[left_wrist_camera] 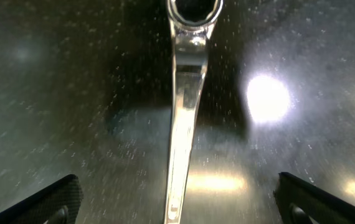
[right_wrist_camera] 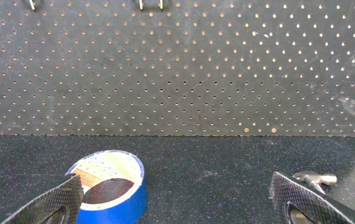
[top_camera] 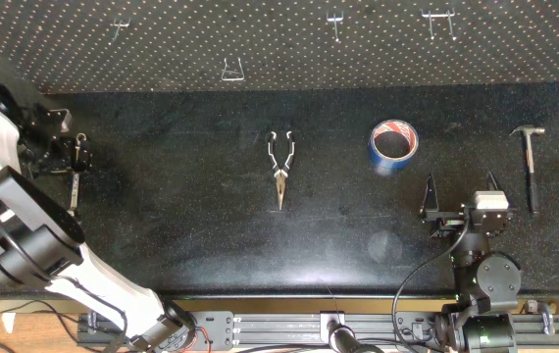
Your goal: Place Tools Onto Pegboard
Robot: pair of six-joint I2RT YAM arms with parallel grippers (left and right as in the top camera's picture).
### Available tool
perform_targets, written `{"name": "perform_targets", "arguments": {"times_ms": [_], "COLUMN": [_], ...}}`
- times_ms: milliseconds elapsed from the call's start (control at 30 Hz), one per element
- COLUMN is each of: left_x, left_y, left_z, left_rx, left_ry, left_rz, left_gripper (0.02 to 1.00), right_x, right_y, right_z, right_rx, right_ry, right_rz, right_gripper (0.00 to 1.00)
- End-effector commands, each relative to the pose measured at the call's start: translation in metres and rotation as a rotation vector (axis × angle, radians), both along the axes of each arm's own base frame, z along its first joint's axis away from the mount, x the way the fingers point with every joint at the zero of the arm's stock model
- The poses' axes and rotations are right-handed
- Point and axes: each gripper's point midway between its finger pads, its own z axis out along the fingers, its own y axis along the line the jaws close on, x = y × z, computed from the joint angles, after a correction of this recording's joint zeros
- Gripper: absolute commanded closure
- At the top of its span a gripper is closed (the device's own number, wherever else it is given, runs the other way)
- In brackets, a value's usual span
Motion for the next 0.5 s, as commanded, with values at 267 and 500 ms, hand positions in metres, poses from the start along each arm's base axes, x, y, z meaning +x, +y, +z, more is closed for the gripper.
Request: {"name": "perform_targets", "arguments": {"times_ms": [267,500], "left_x": [-0.0197,-0.0170], "left_y": [-0.0087,-0.0063], "left_z": [-0.0325,-0.0326], "left_rx": [-0.022,-0.011], "left_ry": [0.065,0.056], "left_rz": [-0.016,-0.065], "left_gripper": [0.023,0.487], "right_x": [-0.0002,-0.0002], "right_y": [-0.0038,-0.0038], "right_z": [-0.0013,-0.0013], "right_rx": [-0.015,-0.015], "right_ry": [0.003,0.003], "right_rz": [-0.019,-0.019], "right_gripper": [0.020,0.023]}}
